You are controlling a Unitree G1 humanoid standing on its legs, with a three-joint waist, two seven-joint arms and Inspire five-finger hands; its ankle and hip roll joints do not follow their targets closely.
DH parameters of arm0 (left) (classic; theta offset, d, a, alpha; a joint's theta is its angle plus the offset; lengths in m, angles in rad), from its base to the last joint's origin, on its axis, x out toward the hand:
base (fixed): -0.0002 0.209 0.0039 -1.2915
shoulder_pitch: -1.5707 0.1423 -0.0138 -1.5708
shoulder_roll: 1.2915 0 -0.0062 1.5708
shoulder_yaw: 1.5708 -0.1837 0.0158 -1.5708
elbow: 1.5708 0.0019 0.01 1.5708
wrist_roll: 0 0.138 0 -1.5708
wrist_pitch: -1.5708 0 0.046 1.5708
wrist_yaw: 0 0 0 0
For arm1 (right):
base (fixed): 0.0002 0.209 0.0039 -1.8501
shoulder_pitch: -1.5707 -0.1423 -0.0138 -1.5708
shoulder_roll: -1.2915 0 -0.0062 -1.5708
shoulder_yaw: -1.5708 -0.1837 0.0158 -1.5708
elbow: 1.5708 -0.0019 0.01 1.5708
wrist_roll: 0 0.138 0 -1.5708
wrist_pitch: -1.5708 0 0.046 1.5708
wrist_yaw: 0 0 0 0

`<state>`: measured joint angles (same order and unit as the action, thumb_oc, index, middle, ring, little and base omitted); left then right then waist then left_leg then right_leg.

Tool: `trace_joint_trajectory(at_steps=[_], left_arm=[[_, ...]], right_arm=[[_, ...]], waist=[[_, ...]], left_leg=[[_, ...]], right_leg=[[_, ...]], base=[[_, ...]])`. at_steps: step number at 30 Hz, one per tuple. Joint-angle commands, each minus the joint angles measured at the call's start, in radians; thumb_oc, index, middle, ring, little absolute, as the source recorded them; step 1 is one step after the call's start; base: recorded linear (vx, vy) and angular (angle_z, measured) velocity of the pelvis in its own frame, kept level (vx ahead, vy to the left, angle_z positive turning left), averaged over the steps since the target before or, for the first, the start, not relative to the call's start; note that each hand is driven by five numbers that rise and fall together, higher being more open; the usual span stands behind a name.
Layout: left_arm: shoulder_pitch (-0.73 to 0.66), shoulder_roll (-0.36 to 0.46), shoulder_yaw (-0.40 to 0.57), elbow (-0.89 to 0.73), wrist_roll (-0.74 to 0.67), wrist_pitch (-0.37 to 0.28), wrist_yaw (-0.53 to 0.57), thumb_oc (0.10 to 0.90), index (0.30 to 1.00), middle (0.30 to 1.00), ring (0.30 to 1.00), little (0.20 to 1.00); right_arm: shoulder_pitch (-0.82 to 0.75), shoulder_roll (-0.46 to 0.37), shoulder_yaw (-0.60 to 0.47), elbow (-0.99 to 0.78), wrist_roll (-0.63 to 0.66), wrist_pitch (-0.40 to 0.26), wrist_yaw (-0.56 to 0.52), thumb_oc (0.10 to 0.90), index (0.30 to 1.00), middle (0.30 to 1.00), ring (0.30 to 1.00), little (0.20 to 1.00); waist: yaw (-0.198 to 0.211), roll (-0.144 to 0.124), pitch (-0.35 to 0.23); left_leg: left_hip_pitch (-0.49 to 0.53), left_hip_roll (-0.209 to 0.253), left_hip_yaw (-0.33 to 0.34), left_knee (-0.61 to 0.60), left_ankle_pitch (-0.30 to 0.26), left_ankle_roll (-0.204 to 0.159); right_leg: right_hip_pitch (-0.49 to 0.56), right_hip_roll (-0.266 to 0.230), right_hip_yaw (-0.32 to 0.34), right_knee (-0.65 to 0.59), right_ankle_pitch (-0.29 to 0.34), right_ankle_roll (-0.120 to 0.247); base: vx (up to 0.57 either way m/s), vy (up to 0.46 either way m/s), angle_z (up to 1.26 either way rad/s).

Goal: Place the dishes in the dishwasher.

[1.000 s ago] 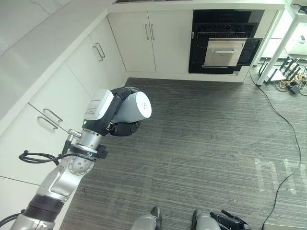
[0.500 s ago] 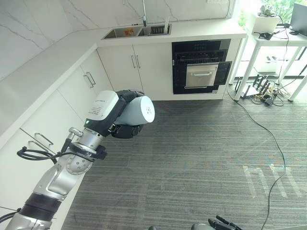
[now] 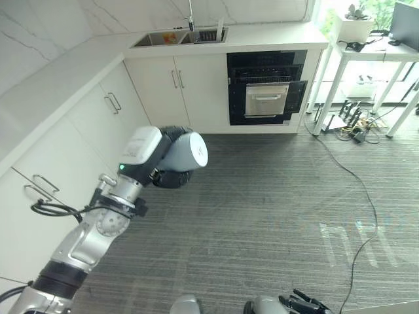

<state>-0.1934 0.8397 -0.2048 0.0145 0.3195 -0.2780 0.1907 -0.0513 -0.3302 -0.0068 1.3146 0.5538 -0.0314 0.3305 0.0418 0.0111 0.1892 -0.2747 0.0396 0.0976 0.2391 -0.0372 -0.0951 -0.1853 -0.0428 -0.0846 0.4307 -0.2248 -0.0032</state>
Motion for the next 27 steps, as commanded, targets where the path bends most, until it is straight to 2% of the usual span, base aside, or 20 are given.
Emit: trace_joint_trajectory(at_steps=[1,3,4,5,7,9,11,13,14,15,17,19,21,23,24,25,27], left_arm=[[-0.129,0.014,0.131,-0.064,-0.043,-0.052,0.062,0.4,0.3,0.3,0.3,0.3],[-0.129,-0.013,0.126,-0.041,-0.024,-0.079,0.068,0.4,0.3,0.3,0.3,0.3],[-0.121,-0.02,0.133,-0.029,-0.015,-0.084,0.078,0.4,0.3,0.3,0.3,0.3],[-0.112,-0.026,0.139,-0.029,-0.008,-0.076,0.084,0.4,0.3,0.3,0.3,0.3],[-0.094,-0.035,0.148,-0.026,0.01,-0.081,0.073,0.4,0.3,0.3,0.3,0.3],[-0.094,-0.033,0.151,-0.027,0.013,-0.106,0.045,0.4,0.3,0.3,0.3,0.3],[-0.11,-0.018,0.131,-0.025,0.004,-0.122,0.031,0.4,0.3,0.3,0.3,0.3],[-0.128,0.001,0.108,-0.025,0.0,-0.121,0.022,0.4,0.3,0.3,0.3,0.3],[-0.137,0.014,0.093,-0.027,-0.007,-0.111,0.022,0.4,0.3,0.3,0.3,0.3],[-0.16,0.039,0.066,-0.019,-0.025,-0.098,0.035,0.4,0.3,0.3,0.3,0.3],[-0.191,0.048,0.045,-0.015,-0.03,-0.085,0.046,0.4,0.3,0.3,0.3,0.3],[-0.218,0.046,0.035,-0.019,-0.026,-0.073,0.044,0.4,0.3,0.3,0.3,0.3],[-0.247,0.041,0.03,-0.032,-0.016,-0.048,0.032,0.4,0.3,0.3,0.3,0.3],[-0.264,0.038,0.019,-0.03,-0.018,-0.032,0.03,0.4,0.3,0.3,0.3,0.3],[-0.27,0.043,0.011,-0.025,-0.025,-0.033,0.034,0.4,0.3,0.3,0.3,0.3],[-0.272,0.054,-0.003,-0.008,-0.032,-0.053,0.049,0.4,0.3,0.3,0.3,0.3],[-0.269,0.061,-0.008,0.003,-0.032,-0.07,0.055,0.4,0.3,0.3,0.3,0.3]], right_arm=[[0.01,-0.023,0.02,-0.04,-0.005,-0.036,-0.006,0.8,0.9,0.9,0.9,0.9],[0.019,-0.025,0.015,-0.036,0.015,-0.043,-0.029,0.8,0.9,0.9,0.9,0.9],[0.016,-0.027,0.014,-0.038,0.002,-0.045,-0.043,0.8,0.9,0.9,0.9,0.9],[0.012,-0.026,0.011,-0.04,-0.016,-0.044,-0.052,0.8,0.9,0.9,0.9,0.9],[0.01,-0.022,-0.005,-0.039,-0.005,-0.041,-0.085,0.8,0.9,0.9,0.9,0.9],[0.026,-0.006,-0.032,-0.044,-0.008,-0.044,-0.09,0.8,0.9,0.9,0.9,0.9],[0.038,0.018,-0.043,-0.061,-0.046,-0.073,-0.102,0.8,0.9,0.9,0.9,0.9],[0.052,0.037,-0.04,-0.086,-0.038,-0.1,-0.11,0.8,0.9,0.9,0.9,0.9],[0.048,0.04,-0.036,-0.095,-0.028,-0.096,-0.115,0.8,0.9,0.9,0.9,0.9],[0.041,0.042,-0.025,-0.102,-0.006,-0.096,-0.118,0.8,0.9,0.9,0.9,0.9],[0.039,0.038,-0.018,-0.105,0.004,-0.1,-0.114,0.8,0.9,0.9,0.9,0.9],[0.045,0.035,-0.02,-0.109,0.015,-0.105,-0.118,0.8,0.9,0.9,0.9,0.9],[0.052,0.025,-0.031,-0.103,0.05,-0.105,-0.105,0.8,0.9,0.9,0.9,0.9],[0.057,0.018,-0.051,-0.086,0.051,-0.11,-0.084,0.8,0.9,0.9,0.9,0.9],[0.058,0.019,-0.059,-0.08,0.048,-0.113,-0.079,0.8,0.9,0.9,0.9,0.9],[0.064,0.024,-0.07,-0.072,0.045,-0.115,-0.078,0.8,0.9,0.9,0.9,0.9],[0.066,0.028,-0.072,-0.07,0.046,-0.112,-0.082,0.8,0.9,0.9,0.9,0.9]], waist=[[-0.024,0.055,0.025],[-0.024,0.071,0.024],[-0.025,0.068,0.017],[-0.02,0.069,0.01],[-0.007,0.067,-0.005],[-0.005,0.059,-0.024],[-0.027,0.054,-0.031],[-0.041,0.059,-0.023],[-0.046,0.068,-0.021],[-0.063,0.07,-0.007],[-0.093,0.076,0.01],[-0.115,0.075,0.019],[-0.137,0.054,0.031],[-0.155,0.023,0.031],[-0.161,0.017,0.028],[-0.166,0.014,0.021],[-0.166,0.012,0.015]], left_leg=[[-0.055,0.025,0.02,0.061,0.023,0.022],[-0.137,0.069,0.078,0.061,0.073,0.001],[-0.122,0.064,0.1,0.061,0.066,0.004],[-0.119,0.054,0.089,0.061,0.059,0.009],[-0.104,0.021,0.068,0.061,0.035,0.039],[-0.071,-0.007,0.072,0.061,0.0,0.069],[-0.016,-0.042,0.066,0.061,-0.048,0.109],[0.025,-0.063,0.058,0.061,-0.079,0.143],[0.048,-0.06,0.062,0.061,-0.095,0.15],[0.091,-0.059,0.069,0.061,-0.126,0.157],[0.13,-0.058,0.055,0.061,-0.147,0.155],[0.152,-0.065,0.03,0.061,-0.162,0.152],[0.19,-0.085,-0.002,0.061,-0.201,0.151],[0.229,-0.115,-0.015,0.061,-0.238,0.151],[0.243,-0.122,-0.02,0.061,-0.256,0.154],[0.27,-0.123,-0.026,0.061,-0.283,0.156],[0.284,-0.122,-0.028,0.061,-0.298,0.158]], right_leg=[[0.194,0.045,-0.009,-0.131,-0.019,0.07],[0.24,0.04,-0.039,-0.131,-0.049,0.072],[0.261,0.024,-0.048,-0.131,-0.071,0.079],[0.276,0.018,-0.037,-0.131,-0.078,0.083],[0.324,0.02,0.002,-0.131,-0.102,0.088],[0.386,0.019,-0.009,-0.131,-0.111,0.089],[0.416,0.0,-0.049,-0.115,0.06,0.133],[0.311,-0.016,-0.077,0.081,0.201,0.187],[0.254,-0.028,-0.098,0.161,0.246,0.194],[0.163,-0.024,-0.115,0.216,0.234,0.199],[0.077,0.013,-0.117,0.163,0.206,0.181],[0.036,0.021,-0.111,0.043,0.231,0.17],[-0.01,-0.016,-0.106,-0.131,0.251,0.168],[-0.123,-0.081,-0.065,-0.131,0.243,0.192],[-0.168,-0.097,-0.046,-0.131,0.24,0.203],[-0.215,-0.112,-0.028,-0.131,0.245,0.214],[-0.218,-0.109,-0.023,-0.131,0.248,0.217]], base=[[0.4,0.187,-0.34],[0.47,0.285,-0.16],[0.47,0.36,-0.2],[0.48,0.383,-0.44],[0.42,0.314,-0.63],[0.4,0.253,-0.75],[0.38,0.268,-0.38],[0.22,0.222,0.05],[0.19,0.168,-0.09],[0.12,0.09,0.0],[0.17,-0.005,0.22],[0.21,-0.108,0.14],[0.26,-0.194,0.48],[0.33,-0.223,0.74],[0.5,-0.305,0.61],[0.42,-0.25,0.43],[0.35,-0.225,0.24]])
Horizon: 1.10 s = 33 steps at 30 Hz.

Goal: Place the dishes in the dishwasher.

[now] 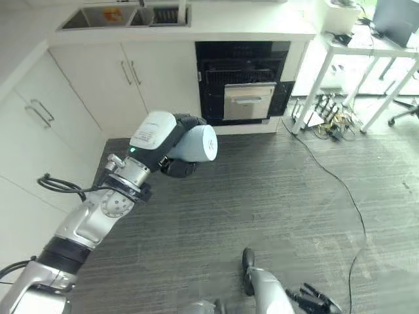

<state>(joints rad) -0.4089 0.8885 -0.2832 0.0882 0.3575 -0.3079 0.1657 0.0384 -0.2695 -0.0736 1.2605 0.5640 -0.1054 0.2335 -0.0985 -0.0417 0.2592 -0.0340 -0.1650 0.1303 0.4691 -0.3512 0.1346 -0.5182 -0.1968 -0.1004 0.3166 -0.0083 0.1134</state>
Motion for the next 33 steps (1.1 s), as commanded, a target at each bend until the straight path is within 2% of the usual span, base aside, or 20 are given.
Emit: trace_joint_trajectory(at_steps=[1,3,4,5,6,7,8,9,11,12,13,14,15,16,18,20,21,23,28,33], left_arm=[[-0.045,0.016,0.075,-0.068,-0.069,-0.051,0.079,0.4,0.3,0.3,0.3,0.3],[-0.01,-0.006,0.072,-0.08,-0.051,-0.047,0.104,0.4,0.3,0.3,0.3,0.3],[-0.003,-0.011,0.074,-0.086,-0.045,-0.042,0.11,0.4,0.3,0.3,0.3,0.3],[0.012,-0.022,0.08,-0.108,-0.036,-0.021,0.117,0.4,0.3,0.3,0.3,0.3],[0.022,-0.029,0.083,-0.12,-0.033,-0.01,0.121,0.4,0.3,0.3,0.3,0.3],[0.034,-0.039,0.095,-0.139,-0.031,0.005,0.122,0.4,0.3,0.3,0.3,0.3],[0.04,-0.04,0.119,-0.167,-0.047,0.031,0.095,0.4,0.3,0.3,0.3,0.3],[0.034,-0.04,0.122,-0.17,-0.053,0.033,0.083,0.4,0.3,0.3,0.3,0.3],[0.02,-0.037,0.122,-0.166,-0.063,0.029,0.072,0.4,0.3,0.3,0.3,0.3],[0.016,-0.037,0.128,-0.163,-0.065,0.027,0.065,0.4,0.3,0.3,0.3,0.3],[0.021,-0.032,0.136,-0.153,-0.066,0.024,0.069,0.4,0.3,0.3,0.3,0.3],[0.023,-0.029,0.14,-0.145,-0.071,0.023,0.072,0.4,0.3,0.3,0.3,0.3],[0.029,-0.026,0.148,-0.14,-0.073,0.022,0.072,0.4,0.3,0.3,0.3,0.3],[0.046,-0.03,0.16,-0.137,-0.064,0.016,0.075,0.4,0.3,0.3,0.3,0.3],[0.089,-0.044,0.193,-0.119,-0.04,-0.019,0.088,0.4,0.3,0.3,0.3,0.3],[0.116,-0.048,0.222,-0.104,-0.036,-0.059,0.095,0.4,0.3,0.3,0.3,0.3],[0.129,-0.051,0.234,-0.104,-0.04,-0.069,0.096,0.4,0.3,0.3,0.3,0.3],[0.138,-0.056,0.243,-0.109,-0.036,-0.073,0.09,0.4,0.3,0.3,0.3,0.3],[0.145,-0.051,0.248,-0.102,-0.027,-0.104,0.09,0.4,0.3,0.3,0.3,0.3],[0.132,-0.036,0.231,-0.091,-0.061,-0.122,0.06,0.4,0.3,0.3,0.3,0.3]], right_arm=[[-0.02,-0.032,0.0,-0.017,0.044,-0.035,0.011,0.8,0.9,0.9,0.9,0.9],[-0.022,-0.039,0.014,-0.004,0.085,-0.015,0.016,0.8,0.9,0.9,0.9,0.9],[-0.023,-0.043,0.017,-0.006,0.084,-0.012,0.021,0.8,0.9,0.9,0.9,0.9],[-0.028,-0.05,0.022,-0.011,0.067,-0.002,0.024,0.8,0.9,0.9,0.9,0.9],[-0.03,-0.055,0.03,-0.013,0.056,0.0,0.024,0.8,0.9,0.9,0.9,0.9],[-0.031,-0.063,0.046,-0.01,0.054,-0.001,0.026,0.8,0.9,0.9,0.9,0.9],[-0.031,-0.081,0.053,-0.003,0.029,-0.005,0.036,0.8,0.9,0.9,0.9,0.9],[-0.031,-0.083,0.049,-0.002,0.018,-0.01,0.036,0.8,0.9,0.9,0.9,0.9],[-0.035,-0.09,0.044,0.001,0.024,-0.013,0.039,0.8,0.9,0.9,0.9,0.9],[-0.048,-0.093,0.038,0.003,0.025,-0.009,0.045,0.8,0.9,0.9,0.9,0.9],[-0.061,-0.094,0.042,0.005,0.012,-0.009,0.038,0.8,0.9,0.9,0.9,0.9],[-0.067,-0.096,0.049,0.005,0.011,-0.005,0.034,0.8,0.9,0.9,0.9,0.9],[-0.073,-0.098,0.059,0.005,0.01,0.002,0.026,0.8,0.9,0.9,0.9,0.9],[-0.078,-0.098,0.074,0.011,0.014,0.003,0.018,0.8,0.9,0.9,0.9,0.9],[-0.08,-0.098,0.088,0.02,0.006,-0.007,0.015,0.8,0.9,0.9,0.9,0.9],[-0.078,-0.093,0.087,0.015,0.005,-0.008,0.005,0.8,0.9,0.9,0.9,0.9],[-0.078,-0.092,0.083,0.013,0.005,0.0,-0.004,0.8,0.9,0.9,0.9,0.9],[-0.08,-0.086,0.071,0.011,0.0,0.009,-0.011,0.8,0.9,0.9,0.9,0.9],[-0.07,-0.063,0.067,0.011,-0.046,-0.022,-0.003,0.8,0.9,0.9,0.9,0.9],[-0.08,-0.043,0.086,-0.007,-0.071,-0.05,-0.019,0.8,0.9,0.9,0.9,0.9]], waist=[[-0.025,0.062,-0.061],[-0.026,0.057,-0.096],[-0.028,0.06,-0.098],[-0.029,0.067,-0.105],[-0.025,0.073,-0.11],[-0.016,0.072,-0.109],[0.013,0.041,-0.078],[0.019,0.041,-0.07],[0.031,0.046,-0.056],[0.044,0.05,-0.05],[0.05,0.056,-0.047],[0.056,0.062,-0.043],[0.066,0.085,-0.038],[0.082,0.107,-0.037],[0.1,0.127,-0.038],[0.101,0.131,-0.051],[0.1,0.127,-0.056],[0.108,0.129,-0.059],[0.116,0.132,-0.076],[0.14,0.123,-0.107]], left_leg=[[0.053,0.082,-0.062,-0.169,0.006,-0.071],[0.15,0.088,-0.098,-0.169,-0.029,-0.083],[0.165,0.094,-0.1,-0.169,-0.03,-0.089],[0.198,0.109,-0.096,-0.169,-0.009,-0.111],[0.22,0.122,-0.087,-0.169,0.065,-0.131],[0.256,0.142,-0.066,-0.169,0.2,-0.164],[0.091,0.185,0.003,0.133,0.363,-0.215],[0.022,0.199,0.01,0.193,0.364,-0.217],[-0.064,0.191,0.01,0.21,0.339,-0.199],[-0.094,0.167,0.03,0.102,0.305,-0.173],[-0.073,0.15,0.056,-0.087,0.288,-0.157],[-0.083,0.137,0.046,-0.169,0.291,-0.156],[-0.156,0.147,0.014,-0.169,0.273,-0.164],[-0.239,0.167,-0.023,-0.169,0.292,-0.181],[-0.322,0.208,-0.021,-0.169,0.347,-0.203],[-0.318,0.23,0.033,-0.169,0.337,-0.194],[-0.303,0.221,0.04,-0.169,0.322,-0.187],[-0.309,0.211,0.032,-0.169,0.328,-0.183],[-0.286,0.177,0.026,-0.169,0.294,-0.157],[-0.303,0.151,0.038,-0.169,0.275,-0.129]], right_leg=[[0.126,0.048,-0.011,-0.017,0.025,0.097],[0.172,0.08,0.009,-0.017,0.047,0.068],[0.178,0.086,0.008,-0.017,0.042,0.061],[0.196,0.099,0.002,-0.017,0.027,0.045],[0.212,0.11,-0.001,-0.017,0.01,0.032],[0.243,0.12,-0.005,-0.017,-0.015,0.012],[0.342,0.108,-0.019,-0.017,-0.069,-0.038],[0.36,0.108,-0.032,-0.017,-0.081,-0.048],[0.393,0.111,-0.041,-0.017,-0.1,-0.053],[0.419,0.117,-0.033,-0.017,-0.123,-0.05],[0.44,0.129,-0.012,-0.017,-0.151,-0.04],[0.45,0.141,0.003,-0.017,-0.163,-0.036],[0.46,0.168,0.013,-0.017,-0.172,-0.034],[0.477,0.196,0.026,-0.017,-0.191,-0.038],[0.511,0.212,0.029,-0.017,-0.226,-0.041],[0.529,0.197,0.013,-0.017,-0.251,-0.034],[0.549,0.187,0.013,-0.017,-0.268,-0.032],[0.57,0.19,0.026,-0.017,-0.273,-0.034],[0.593,0.182,0.027,-0.017,-0.282,-0.03],[0.613,0.166,0.002,-0.017,-0.302,-0.024]], base=[[0.6,-0.416,0.4],[0.61,-0.415,0.19],[0.33,-0.193,0.39],[0.27,-0.15,0.46],[0.37,-0.239,0.25],[0.5,-0.482,-0.21],[0.46,-0.498,-0.23],[0.32,-0.403,-0.25],[0.16,-0.084,-0.23],[0.39,0.031,-0.36],[0.44,0.097,-0.4],[0.41,0.161,-0.71],[0.38,0.167,-0.67],[0.41,0.165,-0.64],[0.5,0.18,-1.12],[0.43,0.196,-1.49],[0.34,0.166,-0.89],[0.29,0.132,-0.62],[0.22,0.123,-0.2],[0.16,0.119,-0.02]])
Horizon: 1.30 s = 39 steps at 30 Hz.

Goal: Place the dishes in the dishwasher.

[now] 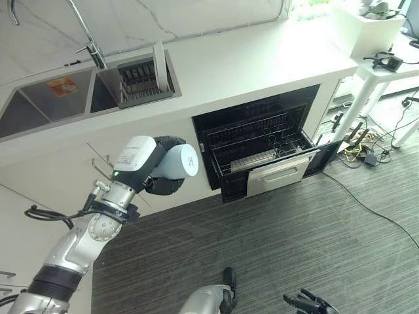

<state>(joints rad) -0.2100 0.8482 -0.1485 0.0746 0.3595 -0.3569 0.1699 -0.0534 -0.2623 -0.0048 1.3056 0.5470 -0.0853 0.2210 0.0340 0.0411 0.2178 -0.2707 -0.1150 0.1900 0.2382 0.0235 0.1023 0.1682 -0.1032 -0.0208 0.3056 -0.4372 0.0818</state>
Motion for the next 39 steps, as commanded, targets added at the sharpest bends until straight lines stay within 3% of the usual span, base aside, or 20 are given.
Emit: trace_joint_trajectory(at_steps=[1,3,4,5,7,8,10,16,18,20,23,24,26,27,28,31,34,39], left_arm=[[-0.068,0.007,0.094,-0.075,-0.064,-0.077,0.055,0.4,0.3,0.3,0.3,0.3],[-0.082,0.023,0.085,-0.084,-0.068,-0.078,0.054,0.4,0.3,0.3,0.3,0.3],[-0.089,0.029,0.077,-0.092,-0.066,-0.067,0.052,0.4,0.3,0.3,0.3,0.3],[-0.097,0.035,0.069,-0.094,-0.069,-0.055,0.053,0.4,0.3,0.3,0.3,0.3],[-0.108,0.042,0.061,-0.098,-0.078,-0.042,0.056,0.4,0.3,0.3,0.3,0.3],[-0.13,0.052,0.047,-0.104,-0.088,-0.024,0.063,0.4,0.3,0.3,0.3,0.3],[-0.171,0.058,0.03,-0.115,-0.09,-0.004,0.068,0.4,0.3,0.3,0.3,0.3],[-0.192,0.074,0.0,-0.129,-0.079,0.018,0.075,0.4,0.3,0.3,0.3,0.3],[-0.191,0.077,-0.005,-0.13,-0.079,0.021,0.079,0.4,0.3,0.3,0.3,0.3],[-0.194,0.088,-0.018,-0.145,-0.09,0.029,0.085,0.4,0.3,0.3,0.3,0.3],[-0.141,0.061,0.011,-0.163,-0.095,0.04,0.062,0.4,0.3,0.3,0.3,0.3],[-0.121,0.048,0.018,-0.189,-0.115,0.052,0.067,0.4,0.3,0.3,0.3,0.3],[-0.099,0.026,0.031,-0.213,-0.102,0.063,0.055,0.4,0.3,0.3,0.3,0.3],[-0.095,0.017,0.033,-0.222,-0.094,0.06,0.046,0.4,0.3,0.3,0.3,0.3],[-0.111,0.004,0.032,-0.23,-0.082,0.039,0.026,0.4,0.3,0.3,0.3,0.3],[-0.163,0.02,0.015,-0.202,-0.115,0.063,0.025,0.4,0.3,0.3,0.3,0.3],[-0.199,0.015,-0.012,-0.168,-0.136,0.025,-0.013,0.4,0.3,0.3,0.3,0.3],[-0.164,-0.023,-0.01,-0.168,-0.109,0.008,0.023,0.4,0.3,0.3,0.3,0.3]], right_arm=[[0.009,-0.047,0.022,-0.055,-0.06,-0.076,-0.011,0.8,0.9,0.9,0.9,0.9],[0.004,-0.044,0.032,-0.064,-0.056,-0.094,-0.018,0.8,0.9,0.9,0.9,0.9],[0.008,-0.043,0.032,-0.073,-0.063,-0.096,-0.017,0.8,0.9,0.9,0.9,0.9],[0.006,-0.042,0.033,-0.08,-0.073,-0.093,-0.02,0.8,0.9,0.9,0.9,0.9],[0.002,-0.042,0.036,-0.086,-0.081,-0.09,-0.021,0.8,0.9,0.9,0.9,0.9],[-0.002,-0.045,0.043,-0.09,-0.079,-0.094,-0.017,0.8,0.9,0.9,0.9,0.9],[-0.014,-0.054,0.05,-0.093,-0.079,-0.099,-0.005,0.8,0.9,0.9,0.9,0.9],[-0.04,-0.064,0.033,-0.082,-0.089,-0.117,0.05,0.8,0.9,0.9,0.9,0.9],[-0.046,-0.061,0.034,-0.087,-0.095,-0.122,0.058,0.8,0.9,0.9,0.9,0.9],[-0.05,-0.052,0.039,-0.1,-0.1,-0.132,0.062,0.8,0.9,0.9,0.9,0.9],[-0.047,-0.054,0.07,-0.122,-0.189,-0.14,0.062,0.8,0.9,0.9,0.9,0.9],[-0.048,-0.06,0.087,-0.123,-0.186,-0.158,0.058,0.8,0.9,0.9,0.9,0.9],[-0.043,-0.069,0.097,-0.131,-0.167,-0.151,0.062,0.8,0.9,0.9,0.9,0.9],[-0.035,-0.072,0.095,-0.137,-0.158,-0.148,0.065,0.8,0.9,0.9,0.9,0.9],[-0.005,-0.077,0.093,-0.155,-0.128,-0.146,0.071,0.8,0.9,0.9,0.9,0.9],[-0.002,-0.072,0.126,-0.145,-0.138,-0.15,0.073,0.8,0.9,0.9,0.9,0.9],[-0.017,-0.058,0.143,-0.131,-0.09,-0.142,0.037,0.8,0.9,0.9,0.9,0.9],[-0.039,-0.055,0.154,-0.124,-0.111,-0.127,0.012,0.8,0.9,0.9,0.9,0.9]], waist=[[0.012,0.032,-0.068],[0.015,0.024,-0.074],[0.002,0.021,-0.069],[-0.008,0.025,-0.058],[-0.015,0.033,-0.052],[-0.025,0.042,-0.037],[-0.037,0.049,-0.006],[-0.024,-0.021,0.007],[-0.018,-0.025,0.001],[-0.017,-0.026,-0.008],[-0.02,-0.026,-0.017],[-0.025,-0.023,-0.02],[-0.039,-0.015,-0.025],[-0.045,-0.013,-0.026],[-0.069,-0.006,-0.027],[-0.064,0.023,-0.016],[-0.069,0.06,-0.009],[-0.045,0.056,-0.026]], left_leg=[[-0.059,0.091,-0.021,0.062,-0.11,-0.09],[-0.05,0.076,-0.025,0.062,-0.133,-0.063],[-0.024,0.062,-0.041,0.062,-0.156,-0.047],[0.0,0.061,-0.053,0.062,-0.168,-0.036],[0.014,0.07,-0.062,0.062,-0.172,-0.032],[0.043,0.083,-0.075,0.062,-0.179,-0.035],[0.093,0.108,-0.113,0.062,-0.192,-0.052],[0.14,0.13,-0.173,0.062,-0.245,-0.098],[0.143,0.146,-0.185,0.062,-0.256,-0.108],[0.147,0.191,-0.229,0.062,-0.266,-0.134],[0.159,0.276,-0.228,0.062,-0.243,-0.181],[0.159,0.307,-0.236,0.062,-0.229,-0.192],[0.153,0.331,-0.225,0.062,-0.207,-0.199],[0.147,0.346,-0.19,0.062,-0.187,-0.2],[0.129,0.369,-0.081,0.062,-0.143,-0.198],[0.091,0.282,-0.092,0.062,-0.139,-0.189],[0.025,0.296,0.033,0.062,-0.102,-0.206],[0.038,0.237,-0.029,0.062,-0.134,-0.187]], right_leg=[[-0.057,0.061,-0.087,-0.006,0.125,0.013],[-0.027,0.075,-0.11,-0.006,0.193,0.02],[-0.014,0.088,-0.113,-0.006,0.289,0.04],[-0.064,0.082,-0.119,0.065,0.344,0.058],[-0.117,0.076,-0.127,0.108,0.373,0.063],[-0.192,0.054,-0.145,0.115,0.365,0.06],[-0.246,0.007,-0.152,0.028,0.357,0.052],[-0.381,-0.168,-0.009,-0.006,0.416,0.128],[-0.39,-0.185,0.01,-0.006,0.414,0.142],[-0.401,-0.192,0.047,-0.006,0.402,0.157],[-0.371,-0.163,-0.02,-0.006,0.35,0.15],[-0.362,-0.143,-0.033,-0.006,0.331,0.132],[-0.351,-0.12,-0.046,-0.006,0.317,0.11],[-0.341,-0.114,-0.071,-0.006,0.31,0.097],[-0.319,-0.106,-0.139,-0.006,0.295,0.068],[-0.301,-0.073,-0.142,-0.006,0.276,0.053],[-0.256,-0.065,-0.228,-0.006,0.249,0.046],[-0.234,-0.073,-0.208,-0.006,0.227,0.045]], base=[[0.1,0.115,0.04],[0.1,0.097,0.03],[0.08,0.069,-0.02],[0.05,0.044,-0.02],[-0.02,-0.022,0.06],[-0.03,-0.107,0.09],[0.0,-0.269,0.03],[0.07,-0.494,0.44],[0.13,-0.558,0.2],[0.17,-0.671,0.32],[0.18,-0.64,0.36],[0.16,-0.478,0.22],[0.13,-0.341,0.4],[0.09,-0.4,0.58],[0.13,-0.461,0.54],[0.13,-0.198,1.21],[0.1,-0.008,0.16],[0.19,0.224,0.1]])
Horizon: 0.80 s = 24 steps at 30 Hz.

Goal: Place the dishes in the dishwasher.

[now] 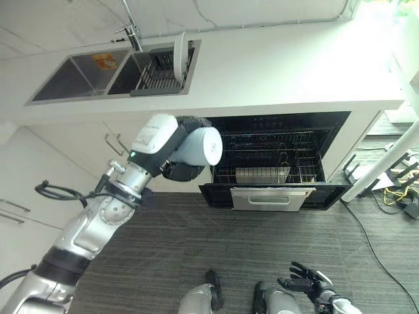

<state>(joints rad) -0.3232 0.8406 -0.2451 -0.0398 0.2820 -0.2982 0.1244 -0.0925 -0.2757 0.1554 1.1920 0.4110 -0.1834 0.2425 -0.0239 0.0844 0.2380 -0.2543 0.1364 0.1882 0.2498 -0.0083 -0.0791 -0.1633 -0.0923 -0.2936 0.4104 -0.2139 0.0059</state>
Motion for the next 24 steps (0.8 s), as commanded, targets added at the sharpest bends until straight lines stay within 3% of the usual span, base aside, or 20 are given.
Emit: trace_joint_trajectory(at_steps=[1,5,8,10,11,13,18,22,24], left_arm=[[-0.05,-0.016,0.091,-0.058,-0.037,-0.048,0.066,0.4,0.3,0.3,0.3,0.3],[-0.054,-0.021,0.086,-0.07,-0.017,-0.047,0.052,0.4,0.3,0.3,0.3,0.3],[-0.065,-0.027,0.05,-0.049,0.014,-0.062,0.083,0.4,0.3,0.3,0.3,0.3],[-0.08,-0.026,0.037,-0.047,0.023,-0.055,0.102,0.4,0.3,0.3,0.3,0.3],[-0.083,-0.02,0.038,-0.047,0.031,-0.044,0.111,0.4,0.3,0.3,0.3,0.3],[-0.088,-0.005,0.033,-0.04,0.038,-0.031,0.121,0.4,0.3,0.3,0.3,0.3],[-0.059,-0.002,0.041,-0.057,0.018,-0.011,0.114,0.4,0.3,0.3,0.3,0.3],[-0.05,-0.033,0.046,-0.106,0.017,-0.003,0.089,0.4,0.3,0.3,0.3,0.3],[-0.075,-0.037,0.042,-0.105,0.003,-0.015,0.068,0.4,0.3,0.3,0.3,0.3]], right_arm=[[0.0,-0.044,-0.005,-0.01,0.036,-0.023,-0.008,0.8,0.9,0.9,0.9,0.9],[-0.01,-0.034,-0.014,-0.026,0.061,-0.035,0.004,0.8,0.9,0.9,0.9,0.9],[-0.014,-0.016,-0.006,-0.067,0.037,-0.054,0.006,0.8,0.9,0.9,0.9,0.9],[-0.015,-0.011,0.009,-0.082,0.047,-0.051,0.013,0.8,0.9,0.9,0.9,0.9],[-0.02,-0.008,0.008,-0.08,0.041,-0.044,0.008,0.8,0.9,0.9,0.9,0.9],[-0.034,-0.001,-0.005,-0.059,0.028,-0.028,0.01,0.8,0.9,0.9,0.9,0.9],[-0.039,-0.003,-0.01,-0.025,0.001,0.006,0.024,0.8,0.9,0.9,0.9,0.9],[-0.02,-0.034,-0.009,-0.003,0.03,-0.003,0.023,0.8,0.9,0.9,0.9,0.9],[-0.019,-0.045,-0.02,0.006,0.042,-0.019,0.026,0.8,0.9,0.9,0.9,0.9]], waist=[[0.018,0.009,-0.05],[0.033,0.018,-0.052],[0.009,0.029,-0.029],[0.0,0.016,-0.018],[-0.006,-0.007,-0.015],[-0.012,-0.019,-0.019],[-0.002,-0.031,-0.044],[0.001,-0.055,-0.026],[-0.005,-0.034,-0.021]], left_leg=[[0.031,-0.03,-0.041,0.05,-0.114,0.003],[0.051,-0.059,-0.066,0.05,-0.137,0.05],[0.084,-0.072,-0.112,0.05,-0.154,0.081],[0.093,-0.078,-0.119,0.05,-0.162,0.078],[0.1,-0.079,-0.104,0.05,-0.178,0.069],[0.112,-0.055,-0.092,0.05,-0.197,0.058],[0.129,0.024,-0.069,0.05,-0.179,0.019],[0.13,0.045,-0.014,0.05,-0.066,-0.015],[0.096,0.07,0.014,0.05,-0.06,-0.029]], right_leg=[[0.098,-0.087,0.07,-0.11,0.007,0.123],[0.153,-0.068,0.044,-0.11,0.021,0.117],[0.116,-0.044,0.082,-0.087,0.092,0.124],[0.074,-0.065,0.106,-0.11,0.086,0.129],[0.017,-0.119,0.139,-0.11,0.133,0.156],[-0.04,-0.154,0.189,-0.11,0.167,0.184],[-0.018,-0.132,0.146,-0.11,0.108,0.175],[0.039,-0.104,0.145,-0.11,0.066,0.118],[0.048,-0.096,0.119,-0.11,0.052,0.117]], base=[[0.16,0.173,-0.49],[0.15,0.156,-0.21],[0.13,-0.051,0.2],[0.06,-0.316,0.4],[0.05,-0.423,0.38],[0.1,-0.489,0.14],[0.11,-0.399,0.08],[0.09,-0.297,0.1],[-0.02,-0.009,0.29]])
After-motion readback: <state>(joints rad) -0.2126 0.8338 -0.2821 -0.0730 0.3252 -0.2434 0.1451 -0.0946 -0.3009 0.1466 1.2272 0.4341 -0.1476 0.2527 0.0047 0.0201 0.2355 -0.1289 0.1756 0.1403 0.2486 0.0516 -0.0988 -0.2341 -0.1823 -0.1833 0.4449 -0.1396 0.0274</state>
